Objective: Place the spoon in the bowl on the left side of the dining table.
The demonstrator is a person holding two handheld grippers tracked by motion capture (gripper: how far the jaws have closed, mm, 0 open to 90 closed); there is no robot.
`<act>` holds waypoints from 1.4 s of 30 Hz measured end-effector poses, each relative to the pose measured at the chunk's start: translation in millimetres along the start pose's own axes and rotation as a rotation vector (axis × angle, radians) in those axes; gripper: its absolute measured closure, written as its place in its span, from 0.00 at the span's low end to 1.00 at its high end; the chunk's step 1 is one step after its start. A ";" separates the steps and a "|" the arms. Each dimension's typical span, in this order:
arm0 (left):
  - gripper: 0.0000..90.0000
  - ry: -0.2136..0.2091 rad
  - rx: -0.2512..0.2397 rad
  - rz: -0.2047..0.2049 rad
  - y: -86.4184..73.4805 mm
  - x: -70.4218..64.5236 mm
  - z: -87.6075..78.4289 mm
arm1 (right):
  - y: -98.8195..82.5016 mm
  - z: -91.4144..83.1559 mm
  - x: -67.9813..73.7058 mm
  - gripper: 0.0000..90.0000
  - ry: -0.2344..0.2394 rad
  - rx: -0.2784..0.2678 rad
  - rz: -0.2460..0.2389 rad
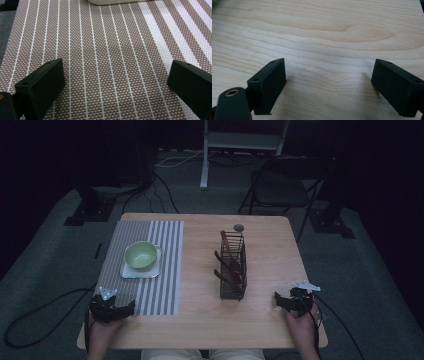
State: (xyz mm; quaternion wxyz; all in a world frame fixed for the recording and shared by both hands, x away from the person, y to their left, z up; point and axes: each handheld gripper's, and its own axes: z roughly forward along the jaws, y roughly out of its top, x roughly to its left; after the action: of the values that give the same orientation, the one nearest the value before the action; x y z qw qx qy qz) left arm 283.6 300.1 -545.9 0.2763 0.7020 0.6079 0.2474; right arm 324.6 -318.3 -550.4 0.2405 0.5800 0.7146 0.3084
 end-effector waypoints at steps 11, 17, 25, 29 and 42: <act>0.01 -0.008 0.003 0.006 0.2 1.1 -0.2 | 0.2 0.2 -0.1 0.13 0.000 0.000 -0.001; 0.01 -0.019 0.012 0.017 0.7 2.3 -0.6 | 0.2 0.2 0.0 0.13 0.000 0.000 0.000; 0.01 -0.044 0.028 0.048 1.8 5.7 -1.7 | 0.1 0.2 0.0 0.13 0.000 0.000 -0.001; 0.01 -0.055 0.033 0.061 1.8 7.2 -2.4 | 0.1 0.2 0.0 0.13 0.000 0.000 -0.001; 0.01 -0.100 0.037 0.077 -4.0 10.2 -11.1 | 0.1 0.2 0.0 0.13 0.000 0.000 -0.001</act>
State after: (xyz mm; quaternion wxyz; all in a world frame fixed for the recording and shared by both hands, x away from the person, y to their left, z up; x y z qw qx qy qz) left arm 274.5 311.6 -540.5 0.2838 0.7414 0.5703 0.2112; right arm 324.9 -318.3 -550.4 0.2407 0.5797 0.7148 0.3085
